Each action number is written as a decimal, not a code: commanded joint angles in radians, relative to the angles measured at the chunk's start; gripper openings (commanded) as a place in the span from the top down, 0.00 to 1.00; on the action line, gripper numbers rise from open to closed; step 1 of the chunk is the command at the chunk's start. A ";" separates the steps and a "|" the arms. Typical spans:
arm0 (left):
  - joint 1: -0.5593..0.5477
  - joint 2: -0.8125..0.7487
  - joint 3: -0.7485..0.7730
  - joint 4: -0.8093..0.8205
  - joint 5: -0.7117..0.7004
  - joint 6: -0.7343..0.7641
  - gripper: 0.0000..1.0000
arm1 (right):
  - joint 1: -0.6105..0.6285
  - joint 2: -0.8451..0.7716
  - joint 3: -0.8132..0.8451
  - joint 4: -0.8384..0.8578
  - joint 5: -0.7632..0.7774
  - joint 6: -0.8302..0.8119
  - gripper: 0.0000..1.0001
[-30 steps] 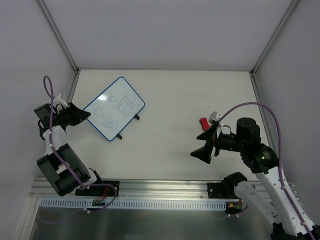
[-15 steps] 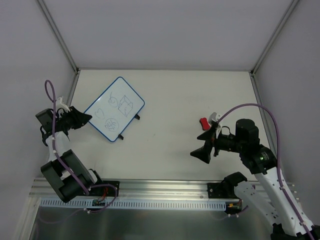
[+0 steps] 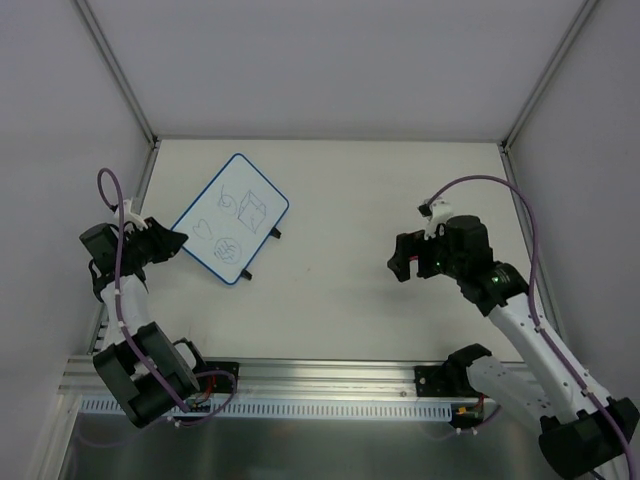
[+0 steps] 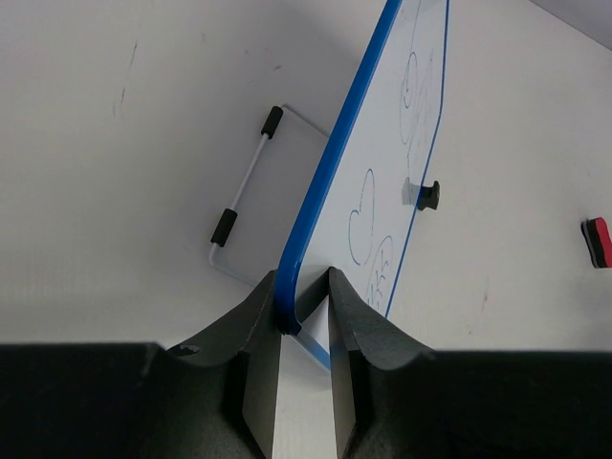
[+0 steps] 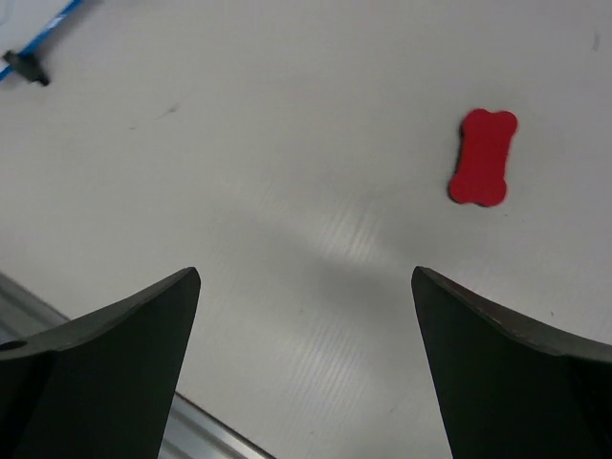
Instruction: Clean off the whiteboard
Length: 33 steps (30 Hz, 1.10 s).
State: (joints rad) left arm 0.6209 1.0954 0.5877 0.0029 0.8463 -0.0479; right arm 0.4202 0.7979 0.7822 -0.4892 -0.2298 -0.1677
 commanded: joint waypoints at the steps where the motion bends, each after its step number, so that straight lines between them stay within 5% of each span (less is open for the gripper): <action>1: -0.035 -0.012 -0.043 -0.055 -0.081 0.071 1.00 | -0.009 0.117 0.045 0.076 0.298 0.080 0.01; 13: -0.036 -0.080 -0.045 -0.055 -0.082 -0.007 1.00 | -0.169 0.512 0.103 0.192 0.311 0.039 0.12; 17: -0.036 -0.112 -0.060 -0.067 -0.107 -0.009 1.00 | -0.187 0.602 0.129 0.196 0.302 0.010 0.28; 33: -0.038 -0.186 -0.081 -0.132 -0.113 -0.009 1.00 | -0.181 0.820 0.212 0.196 0.241 0.022 0.28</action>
State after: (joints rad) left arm 0.5949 0.9257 0.5274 -0.0685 0.7738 -0.1165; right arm 0.2337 1.6028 0.9443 -0.3080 0.0242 -0.1425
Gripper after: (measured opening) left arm 0.215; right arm 0.718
